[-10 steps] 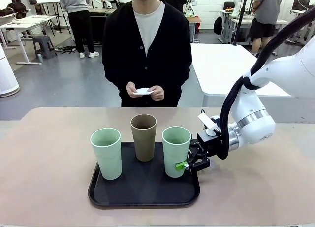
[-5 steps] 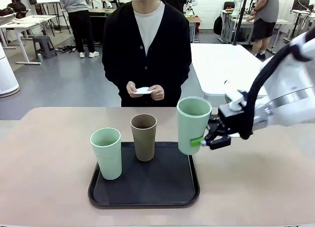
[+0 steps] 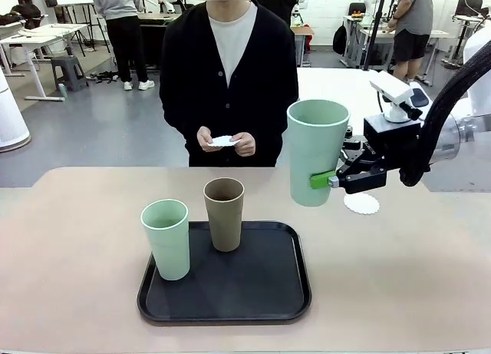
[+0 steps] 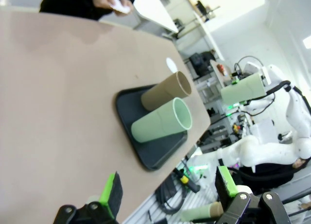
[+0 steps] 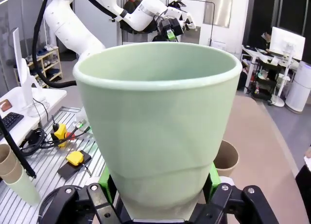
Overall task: Place coasters on the table and set cups on them.
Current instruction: Pick up one Reusable plastic cup and place it on a coaster set by the human.
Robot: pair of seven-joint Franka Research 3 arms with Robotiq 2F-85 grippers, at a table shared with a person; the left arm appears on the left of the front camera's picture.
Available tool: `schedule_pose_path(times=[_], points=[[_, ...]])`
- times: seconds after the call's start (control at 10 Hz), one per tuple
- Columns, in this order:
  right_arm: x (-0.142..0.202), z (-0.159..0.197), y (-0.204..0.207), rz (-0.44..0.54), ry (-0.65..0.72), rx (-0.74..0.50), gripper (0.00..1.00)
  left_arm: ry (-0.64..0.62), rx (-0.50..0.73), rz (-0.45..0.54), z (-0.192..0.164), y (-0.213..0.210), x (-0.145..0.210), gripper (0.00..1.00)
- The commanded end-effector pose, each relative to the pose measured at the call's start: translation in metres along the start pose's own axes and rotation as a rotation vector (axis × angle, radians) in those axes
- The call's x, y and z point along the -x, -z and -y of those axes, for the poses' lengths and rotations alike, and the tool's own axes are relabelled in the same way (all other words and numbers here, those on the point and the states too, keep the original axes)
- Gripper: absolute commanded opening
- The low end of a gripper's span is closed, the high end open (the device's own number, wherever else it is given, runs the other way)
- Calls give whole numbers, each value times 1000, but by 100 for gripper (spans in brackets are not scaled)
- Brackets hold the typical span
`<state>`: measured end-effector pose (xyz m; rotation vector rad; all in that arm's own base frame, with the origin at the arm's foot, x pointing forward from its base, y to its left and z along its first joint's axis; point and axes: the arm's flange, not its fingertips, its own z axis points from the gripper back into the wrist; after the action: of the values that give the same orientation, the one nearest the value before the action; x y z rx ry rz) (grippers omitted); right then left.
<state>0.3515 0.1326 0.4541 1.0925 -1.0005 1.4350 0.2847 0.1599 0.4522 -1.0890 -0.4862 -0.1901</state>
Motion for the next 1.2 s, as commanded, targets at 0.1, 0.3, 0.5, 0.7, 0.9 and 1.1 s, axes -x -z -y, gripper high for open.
schedule_pose_path(times=[0.1,0.3,0.5,0.7,0.9,1.1], points=[[1,0,-1,4,-14,-1,80,10,6,4,0,-1,0,100],[1,0,-1,-1,0,2,82,10,6,4,0,-1,0,100],[4,50,-63,43,-26,-7,82,10,6,4,0,-1,0,100],[14,79,-121,46,2,31,82,10,6,4,0,-1,0,100],[24,99,-184,29,20,120,82,10,6,4,0,-1,0,100],[38,119,-242,51,66,275,82,10,6,4,0,-1,0,100]])
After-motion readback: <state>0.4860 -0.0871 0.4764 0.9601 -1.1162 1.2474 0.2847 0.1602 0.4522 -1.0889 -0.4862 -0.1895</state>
